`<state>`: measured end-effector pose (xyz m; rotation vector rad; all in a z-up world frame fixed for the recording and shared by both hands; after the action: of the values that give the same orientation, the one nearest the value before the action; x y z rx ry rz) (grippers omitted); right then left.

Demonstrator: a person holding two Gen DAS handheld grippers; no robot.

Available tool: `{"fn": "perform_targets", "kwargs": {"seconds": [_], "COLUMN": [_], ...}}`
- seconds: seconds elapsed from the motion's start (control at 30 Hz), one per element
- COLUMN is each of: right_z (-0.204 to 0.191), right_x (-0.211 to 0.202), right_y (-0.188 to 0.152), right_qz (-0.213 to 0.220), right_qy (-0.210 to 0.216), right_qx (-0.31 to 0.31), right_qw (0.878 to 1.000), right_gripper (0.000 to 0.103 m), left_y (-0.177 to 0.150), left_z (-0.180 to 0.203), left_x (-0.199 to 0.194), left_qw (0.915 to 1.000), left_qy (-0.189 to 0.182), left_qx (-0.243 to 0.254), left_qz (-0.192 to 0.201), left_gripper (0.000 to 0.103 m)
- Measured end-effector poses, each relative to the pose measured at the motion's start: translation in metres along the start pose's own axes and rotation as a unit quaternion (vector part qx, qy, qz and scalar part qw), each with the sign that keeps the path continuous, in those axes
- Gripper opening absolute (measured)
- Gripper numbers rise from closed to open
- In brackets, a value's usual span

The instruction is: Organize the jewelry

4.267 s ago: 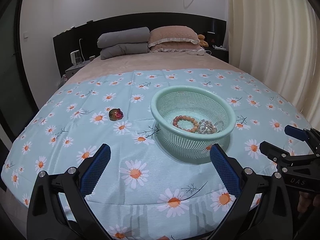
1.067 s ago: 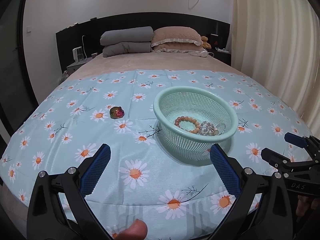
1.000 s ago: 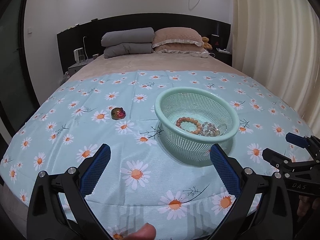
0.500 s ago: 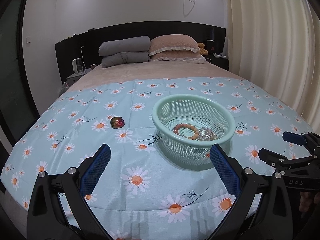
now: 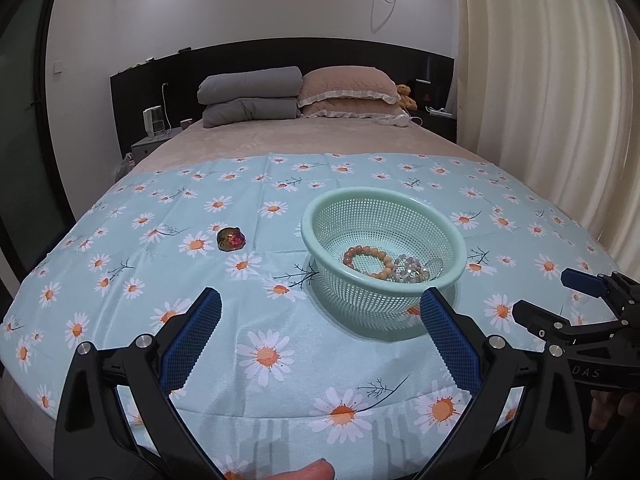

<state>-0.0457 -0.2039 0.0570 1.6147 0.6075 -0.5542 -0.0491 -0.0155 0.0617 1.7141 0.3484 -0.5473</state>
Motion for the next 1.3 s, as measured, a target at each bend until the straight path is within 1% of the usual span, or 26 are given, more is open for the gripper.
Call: {"fn": "perform_targets", "kwargs": {"seconds": [1.1, 1.3], "right_z": [-0.001, -0.001], "right_x": [0.000, 0.002], "right_y": [0.000, -0.001], "right_qz": [-0.002, -0.005], "right_qy": [0.000, -0.002], "right_qx": [-0.003, -0.003], "right_qw": [1.000, 1.000], "right_gripper": [0.088, 0.088], "left_y": [-0.004, -0.002], "left_z": [0.005, 0.011], "left_x": [0.005, 0.002], "left_qw": [0.9998, 0.9992], "left_qy": [0.005, 0.011], "left_qx": [0.016, 0.038], "left_qz": [-0.008, 0.004], "left_gripper": [0.097, 0.097]}}
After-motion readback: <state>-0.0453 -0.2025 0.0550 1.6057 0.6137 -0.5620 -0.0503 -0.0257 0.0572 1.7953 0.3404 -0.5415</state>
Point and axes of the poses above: each gripper's, at about its wrist camera, not at the fingertips, and x roughly the way its jaws point, z to its right, y to its top, the point moved 5 cm from there along x, roughly the way its jaws point, and after that the axes turned 10 degrees about x, right-handed, at the moved point
